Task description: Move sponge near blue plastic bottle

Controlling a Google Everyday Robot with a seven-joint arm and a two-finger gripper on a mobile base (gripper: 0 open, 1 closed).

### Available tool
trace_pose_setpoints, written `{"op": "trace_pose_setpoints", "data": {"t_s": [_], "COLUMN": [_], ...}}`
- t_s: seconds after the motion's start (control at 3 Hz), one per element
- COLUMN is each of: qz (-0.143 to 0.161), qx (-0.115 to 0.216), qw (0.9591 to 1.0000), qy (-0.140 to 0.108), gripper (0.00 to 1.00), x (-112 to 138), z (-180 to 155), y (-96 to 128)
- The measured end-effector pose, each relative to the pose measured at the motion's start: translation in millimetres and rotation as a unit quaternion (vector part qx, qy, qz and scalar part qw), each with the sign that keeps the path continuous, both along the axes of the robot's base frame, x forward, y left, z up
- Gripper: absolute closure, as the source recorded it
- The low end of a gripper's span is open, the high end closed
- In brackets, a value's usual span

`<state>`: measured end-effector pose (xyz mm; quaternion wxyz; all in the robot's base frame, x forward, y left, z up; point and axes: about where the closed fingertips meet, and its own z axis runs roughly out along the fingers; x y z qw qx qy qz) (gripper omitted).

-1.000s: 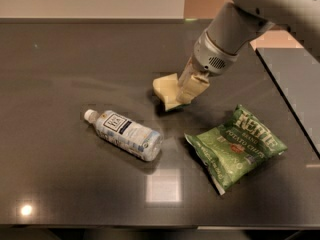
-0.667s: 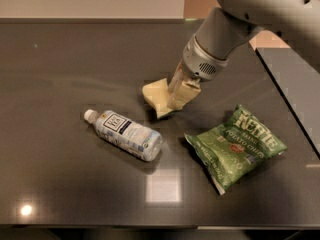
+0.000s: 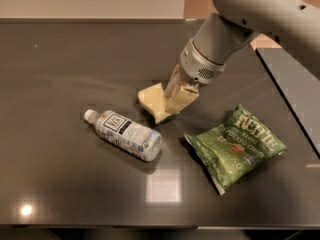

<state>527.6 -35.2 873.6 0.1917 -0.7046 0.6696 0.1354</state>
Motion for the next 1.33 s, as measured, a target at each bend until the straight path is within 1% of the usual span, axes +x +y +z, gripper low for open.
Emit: {"op": "trace_pose_setpoints", "data": {"t_s": [0.33, 0.67, 1.0, 1.33], "qz": [0.012, 0.013, 0.014, 0.014], "qx": [0.008, 0.008, 0.008, 0.008], "qw": [0.9999, 0.9999, 0.9999, 0.9999], "qy": [0.002, 0.002, 0.003, 0.003], "gripper": [0.39, 0.15, 0.00, 0.00], "x": [0.9, 0.7, 0.6, 0.6], "z": [0.9, 0.1, -0.6, -0.7], "y": [-2.3, -1.0, 0.1, 0.2]}}
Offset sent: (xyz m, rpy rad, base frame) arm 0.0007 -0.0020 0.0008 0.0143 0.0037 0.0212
